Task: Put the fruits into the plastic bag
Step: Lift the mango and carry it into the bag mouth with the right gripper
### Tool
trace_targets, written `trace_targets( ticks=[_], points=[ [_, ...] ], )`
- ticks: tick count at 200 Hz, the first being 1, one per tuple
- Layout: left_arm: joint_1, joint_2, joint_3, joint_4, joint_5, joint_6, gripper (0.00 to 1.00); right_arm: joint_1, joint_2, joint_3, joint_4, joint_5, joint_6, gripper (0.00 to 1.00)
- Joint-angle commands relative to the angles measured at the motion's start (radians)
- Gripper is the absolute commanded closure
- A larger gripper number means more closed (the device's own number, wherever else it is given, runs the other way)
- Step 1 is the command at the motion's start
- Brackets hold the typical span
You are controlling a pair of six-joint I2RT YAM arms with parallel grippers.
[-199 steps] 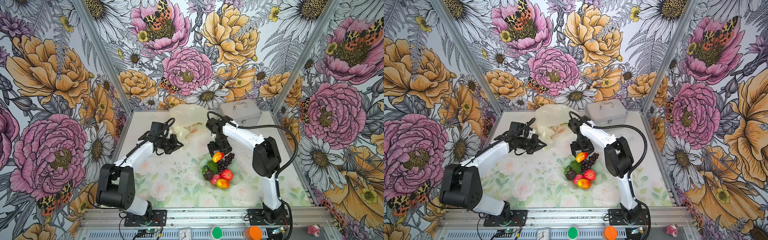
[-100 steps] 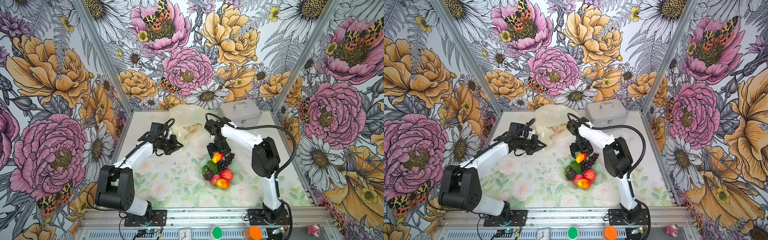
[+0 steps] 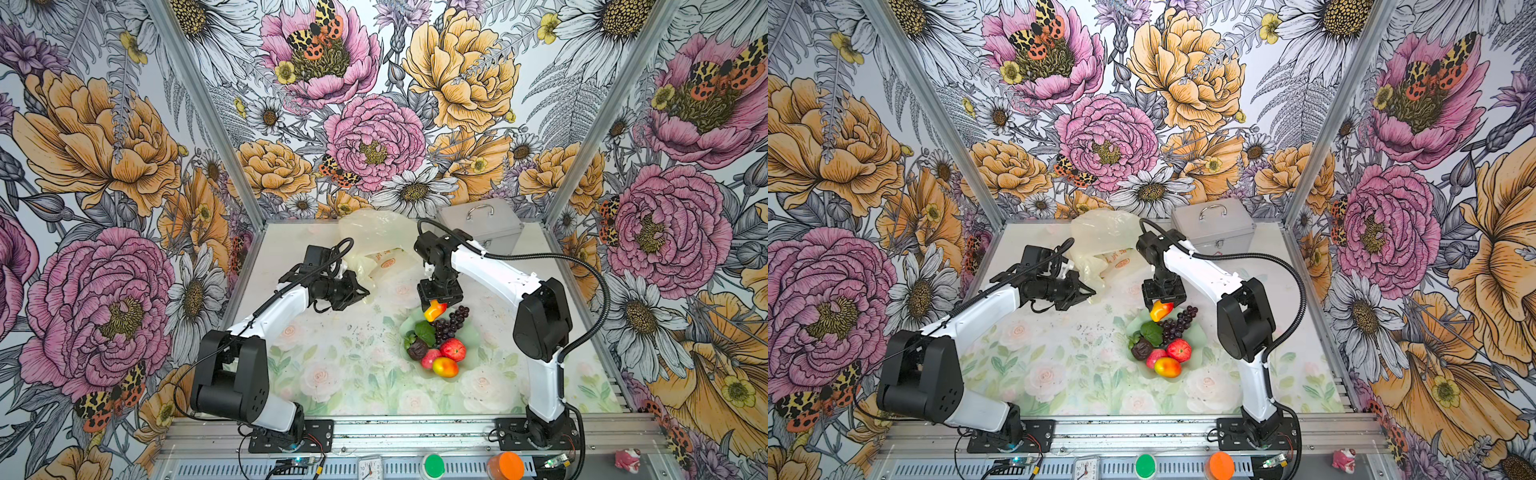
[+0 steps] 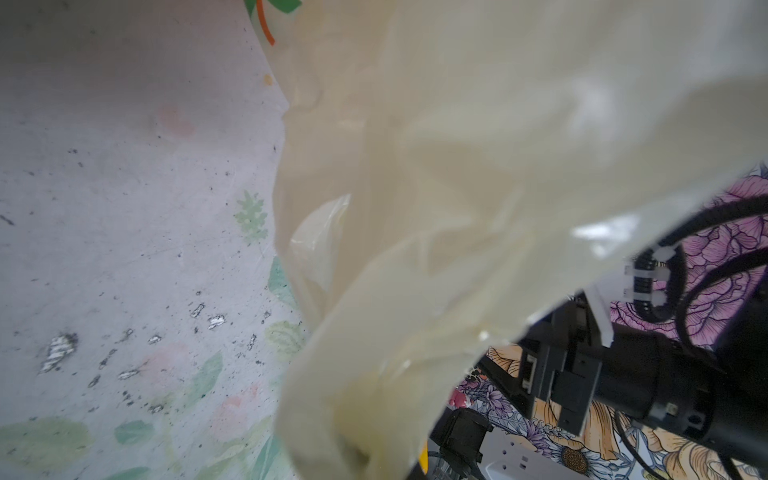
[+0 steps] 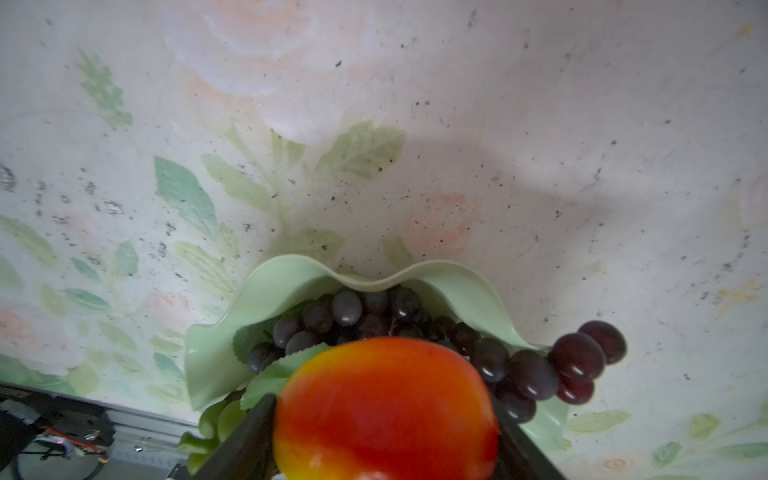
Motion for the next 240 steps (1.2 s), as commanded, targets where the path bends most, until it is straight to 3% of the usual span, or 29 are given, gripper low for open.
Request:
trace_targets(
  ticks=[1,34,71,136,159,199,240],
  points=[
    [-0.008,0.006,0.029,0.025,-0.012,-0.009,1.00,-0.053,-0.079,0.000,0.113,-0.143,0.082,0.34],
    [-0.026,0.007,0.049,0.025,-0.002,-0.018,1.00,-0.110,-0.072,-0.064,0.452,-0.354,0.325,0.34],
    [-0.060,0.002,0.069,0.025,-0.001,-0.036,1.00,-0.109,0.080,0.026,0.714,-0.415,0.549,0.34],
    [-0.097,0.015,0.087,0.024,-0.011,-0.055,1.00,-0.095,0.459,0.478,0.725,-0.404,0.683,0.34],
    [-0.096,0.028,0.095,0.024,-0.006,-0.054,1.00,-0.092,0.552,0.582,0.725,-0.397,0.722,0.28],
    [-0.081,0.047,0.101,0.024,0.007,-0.051,1.00,-0.086,0.670,0.781,0.727,-0.415,0.721,0.13],
    [-0.056,0.044,0.095,0.025,0.011,-0.043,1.00,-0.098,0.639,0.791,0.728,-0.429,0.692,0.11]
  ],
)
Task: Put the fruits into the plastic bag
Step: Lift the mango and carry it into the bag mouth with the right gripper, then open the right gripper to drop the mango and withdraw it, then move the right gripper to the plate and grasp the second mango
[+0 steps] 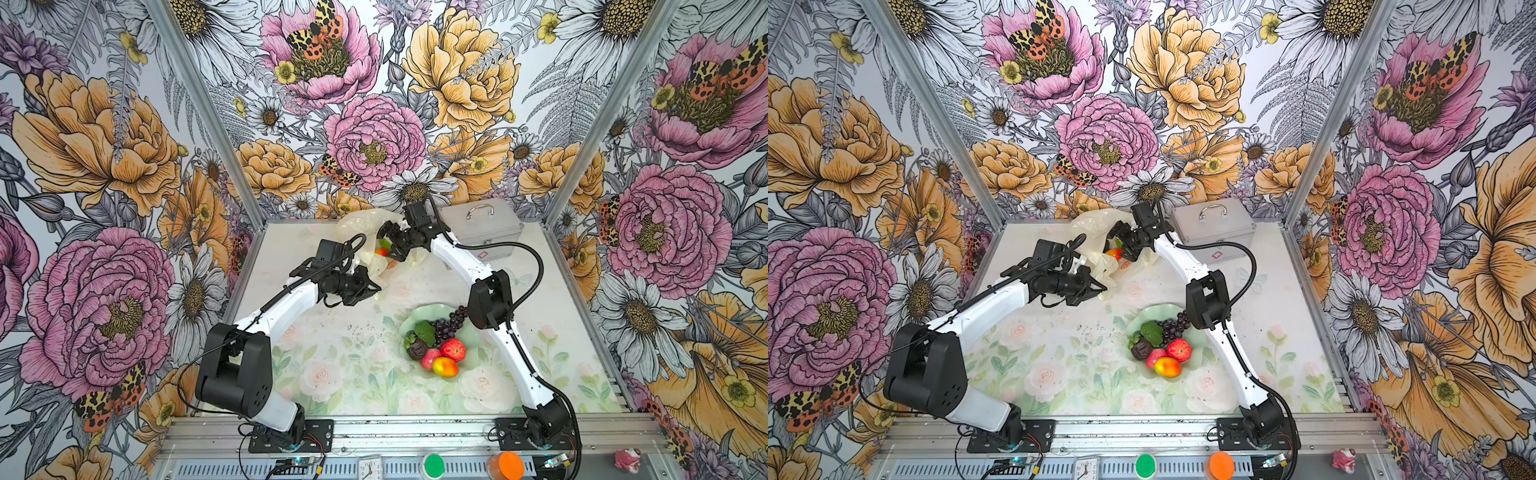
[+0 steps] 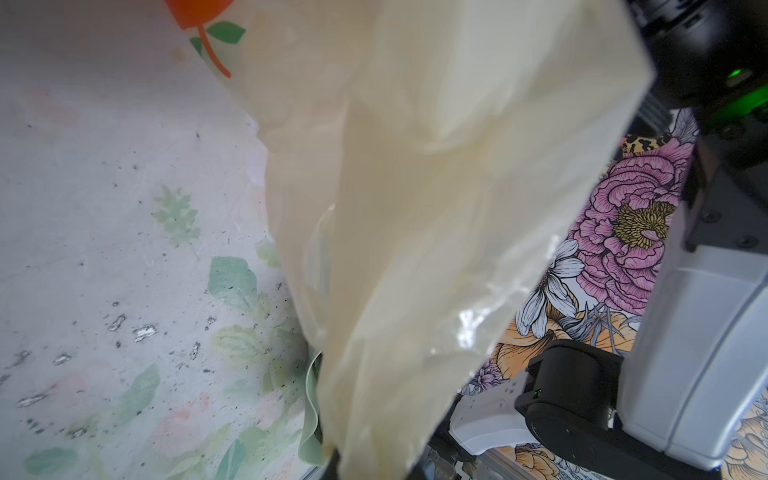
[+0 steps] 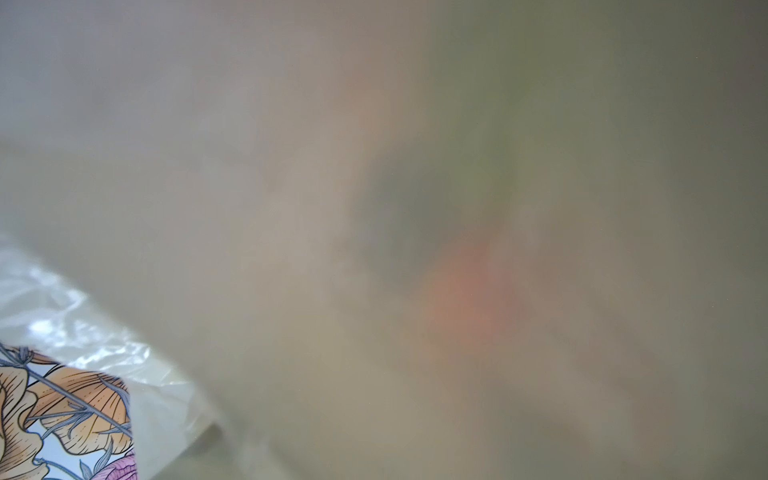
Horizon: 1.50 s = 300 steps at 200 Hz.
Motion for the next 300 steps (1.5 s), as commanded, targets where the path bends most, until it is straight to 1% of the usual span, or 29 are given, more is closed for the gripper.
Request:
trace_targets(
  ticks=[1,16,37,78,101,106,109,112,160,196,218,262,300],
  points=[
    [0.018,0.004,0.018,0.017,0.011,0.008,1.00,-0.005,-0.034,0.020,0.020,-0.020,-0.022,0.11],
    [0.027,0.007,0.015,0.017,0.010,0.013,1.00,-0.007,-0.087,-0.020,0.020,-0.026,-0.047,0.11],
    [0.040,0.011,0.014,0.016,0.018,0.022,1.00,-0.007,-0.198,-0.126,0.019,-0.030,-0.093,0.11],
    [0.059,-0.002,-0.006,0.018,0.021,0.036,1.00,-0.009,-0.455,-0.419,0.018,-0.011,-0.187,0.10],
    [0.068,-0.011,-0.022,0.015,0.021,0.042,1.00,-0.018,-0.587,-0.569,0.018,0.018,-0.225,0.07],
    [0.070,-0.012,-0.024,0.016,0.021,0.042,1.00,-0.022,-0.612,-0.599,0.018,0.022,-0.233,0.05],
    [0.070,-0.014,-0.025,0.016,0.023,0.044,1.00,-0.023,-0.627,-0.615,0.018,0.024,-0.238,0.02],
    [0.071,-0.015,-0.027,0.016,0.023,0.044,1.00,-0.026,-0.642,-0.632,0.018,0.025,-0.243,0.01],
    [0.079,-0.032,-0.048,0.017,0.021,0.054,1.00,-0.087,-0.880,-0.867,-0.040,0.064,-0.361,0.01],
    [0.090,-0.038,-0.066,0.040,0.022,0.055,1.00,-0.106,-1.028,-0.960,-0.177,0.079,-0.500,0.00],
    [0.097,-0.037,-0.069,0.044,0.030,0.059,1.00,-0.105,-1.118,-1.022,-0.248,0.096,-0.563,0.01],
    [0.107,-0.039,-0.094,0.045,0.042,0.082,1.00,-0.087,-1.277,-1.164,-0.344,0.136,-0.589,0.01],
    [0.114,-0.019,-0.094,0.045,0.061,0.099,1.00,-0.027,-1.334,-1.244,-0.448,0.153,-0.583,0.01]
  ],
)
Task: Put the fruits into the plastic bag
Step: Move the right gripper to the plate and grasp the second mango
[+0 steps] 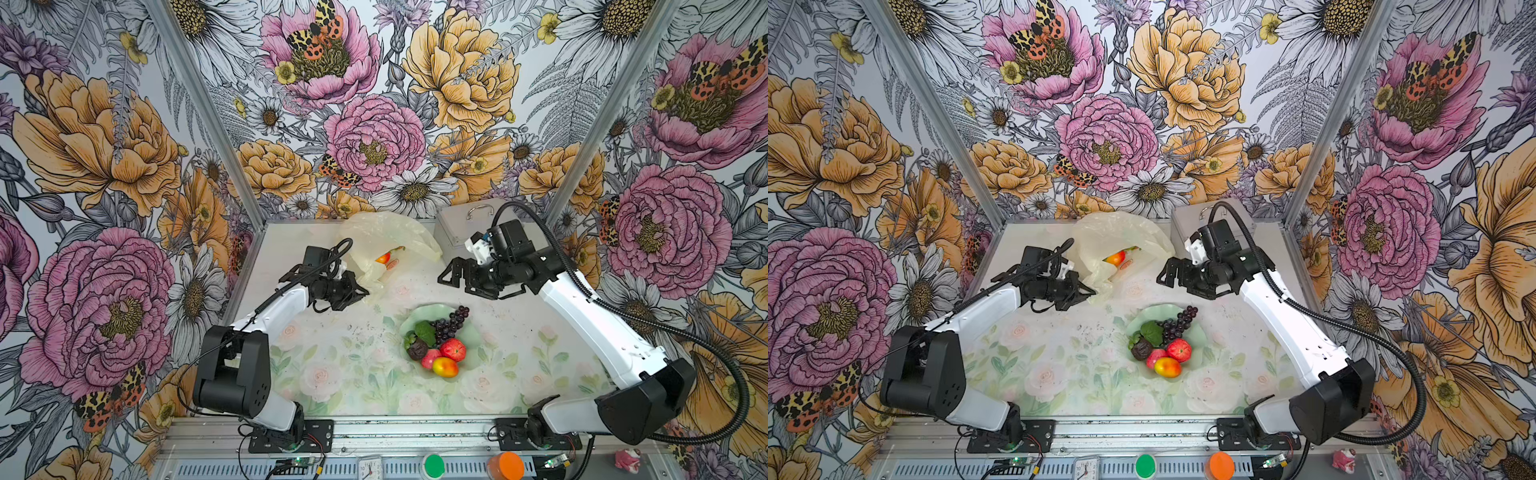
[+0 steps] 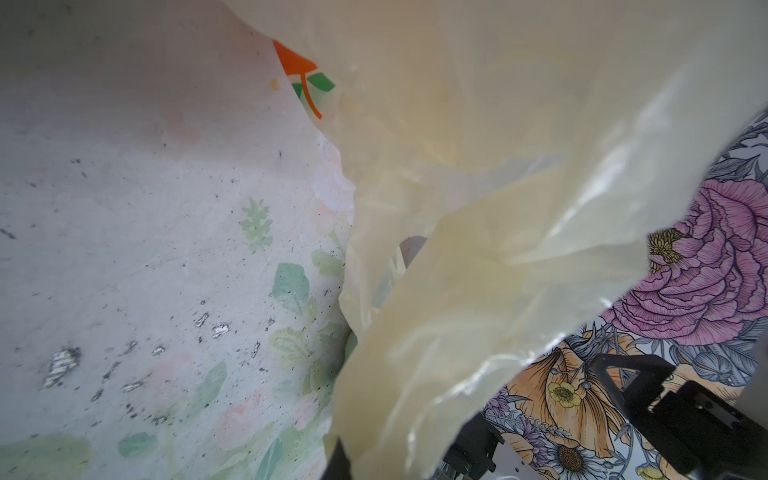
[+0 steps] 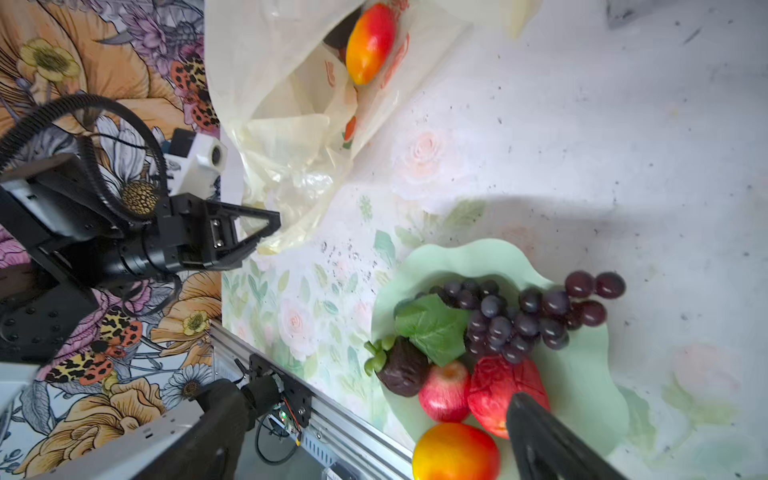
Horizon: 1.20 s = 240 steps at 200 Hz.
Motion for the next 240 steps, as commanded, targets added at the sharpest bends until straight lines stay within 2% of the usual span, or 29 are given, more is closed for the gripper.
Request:
trace_targets(
  ticks=[1,68,122,185,240],
  points=[
    [0.014,-0.005,-0.003,0.026,0.032,0.036,1.00,0.039,-0.027,-0.043,-0.096,0.031,-0.021,0.01],
    [0.019,0.028,0.037,0.026,0.046,0.038,1.00,0.234,0.013,-0.126,-0.177,0.066,-0.018,0.01],
    [0.021,0.008,0.003,0.027,0.034,0.041,1.00,0.440,0.113,-0.178,-0.185,0.095,0.014,0.01],
    [0.021,-0.028,-0.046,0.048,0.025,0.018,1.00,0.526,0.207,-0.169,-0.238,0.233,0.048,0.03],
    [0.015,-0.049,-0.067,0.057,0.013,0.000,1.00,0.553,0.317,-0.099,-0.291,0.361,0.042,0.07]
  ],
)
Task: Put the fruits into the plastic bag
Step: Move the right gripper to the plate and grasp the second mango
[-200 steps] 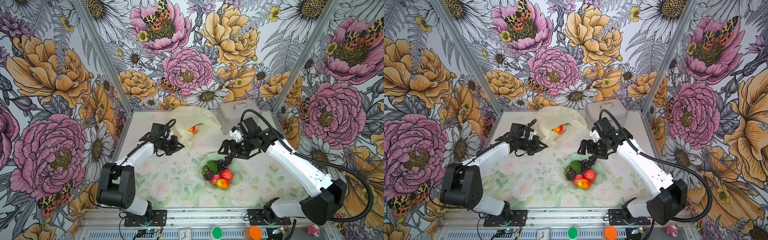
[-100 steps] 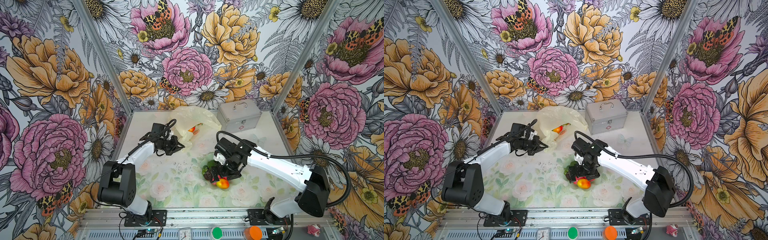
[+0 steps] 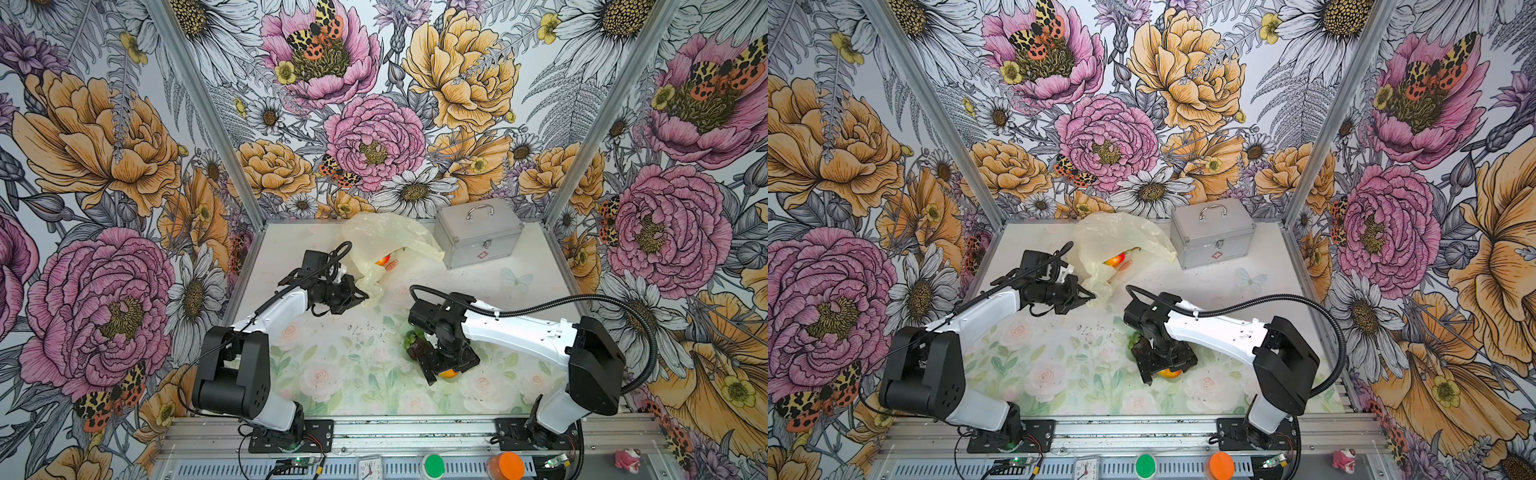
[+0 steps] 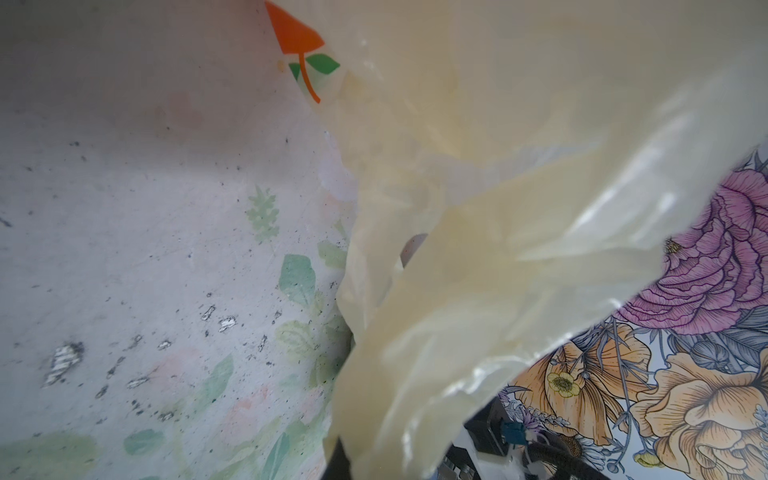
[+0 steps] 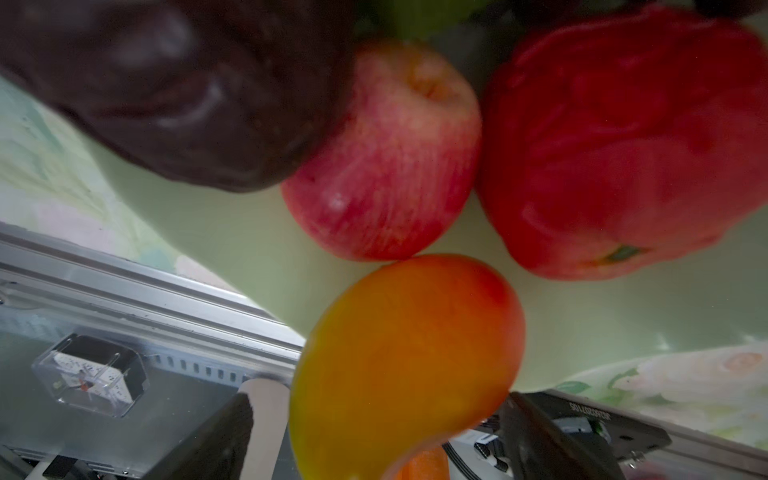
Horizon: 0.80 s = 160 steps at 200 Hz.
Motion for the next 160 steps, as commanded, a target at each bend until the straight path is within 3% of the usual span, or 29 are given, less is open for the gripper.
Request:
trace_targets(
  ticks=[1,66,123,160],
  points=[
    [0.006,-0.036,-0.021,0.029,-0.011,-0.014,1.00,0.009,0.035,0.062,-0.024,0.093,0.006,0.08],
    [0.006,-0.055,-0.034,0.030,-0.019,-0.023,1.00,0.010,0.095,0.118,-0.041,0.130,-0.022,0.16],
    [0.002,-0.058,-0.055,0.057,-0.025,-0.044,1.00,0.009,0.070,0.117,-0.078,0.148,-0.029,0.38],
    [-0.011,-0.056,-0.058,0.074,-0.038,-0.060,1.00,0.004,0.043,0.147,-0.101,0.161,-0.031,0.63]
  ],
)
